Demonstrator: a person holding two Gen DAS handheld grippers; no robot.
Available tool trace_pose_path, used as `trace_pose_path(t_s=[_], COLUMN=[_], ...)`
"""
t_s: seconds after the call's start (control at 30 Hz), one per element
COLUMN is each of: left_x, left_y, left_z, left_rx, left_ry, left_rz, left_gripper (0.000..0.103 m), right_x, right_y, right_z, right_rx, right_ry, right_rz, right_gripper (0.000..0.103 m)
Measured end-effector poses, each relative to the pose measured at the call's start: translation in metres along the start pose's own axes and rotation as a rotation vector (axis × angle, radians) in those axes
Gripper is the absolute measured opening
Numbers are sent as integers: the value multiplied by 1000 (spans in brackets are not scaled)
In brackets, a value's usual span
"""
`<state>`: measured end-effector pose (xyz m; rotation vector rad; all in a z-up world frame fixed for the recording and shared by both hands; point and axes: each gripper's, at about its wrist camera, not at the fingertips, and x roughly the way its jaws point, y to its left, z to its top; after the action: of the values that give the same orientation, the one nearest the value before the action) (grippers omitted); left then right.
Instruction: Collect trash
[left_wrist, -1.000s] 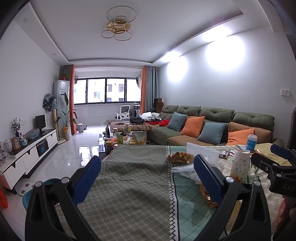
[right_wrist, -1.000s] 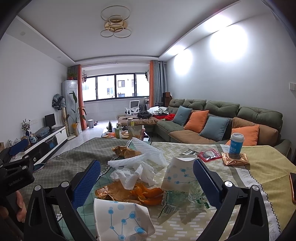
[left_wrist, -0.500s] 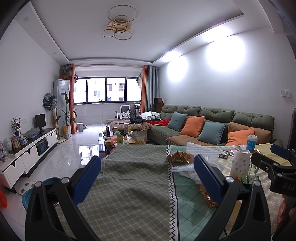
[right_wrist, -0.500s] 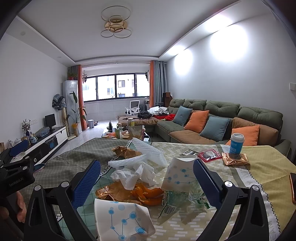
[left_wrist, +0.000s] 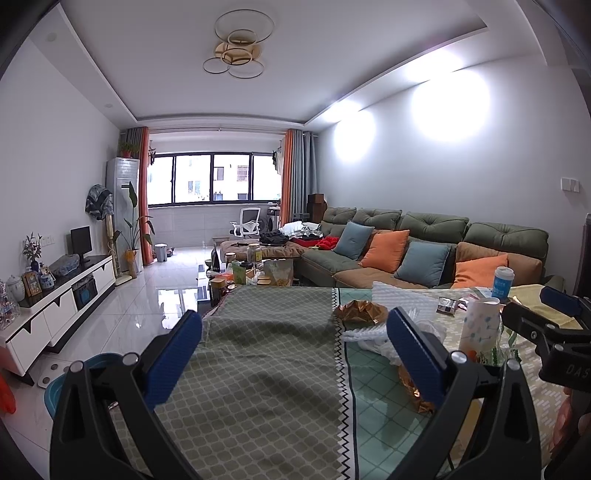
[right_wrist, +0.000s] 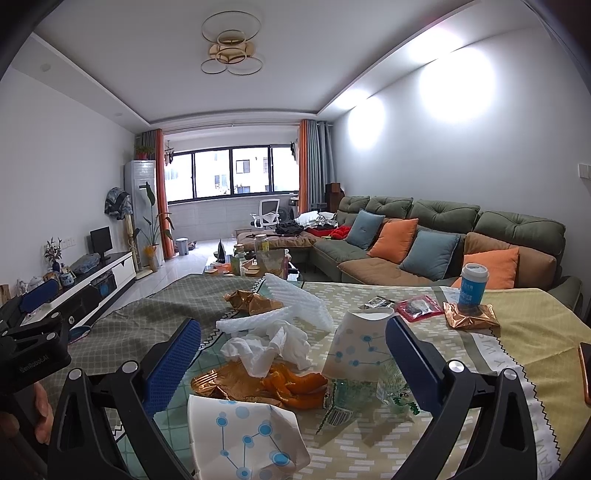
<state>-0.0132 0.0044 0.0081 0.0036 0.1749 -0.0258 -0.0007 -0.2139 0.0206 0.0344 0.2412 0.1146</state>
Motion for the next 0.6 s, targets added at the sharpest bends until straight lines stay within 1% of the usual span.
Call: trace_pose_path(t_s=[0.6], left_x=[2], left_y=[1], left_z=[-6], left_rx=[-7], left_ry=[13], left_rz=[4], left_gripper=[100], right_x=[0], right_y=[1], right_z=[0], right_rx=[1], right_ry=[0], right_rz=[0], right_gripper=[99])
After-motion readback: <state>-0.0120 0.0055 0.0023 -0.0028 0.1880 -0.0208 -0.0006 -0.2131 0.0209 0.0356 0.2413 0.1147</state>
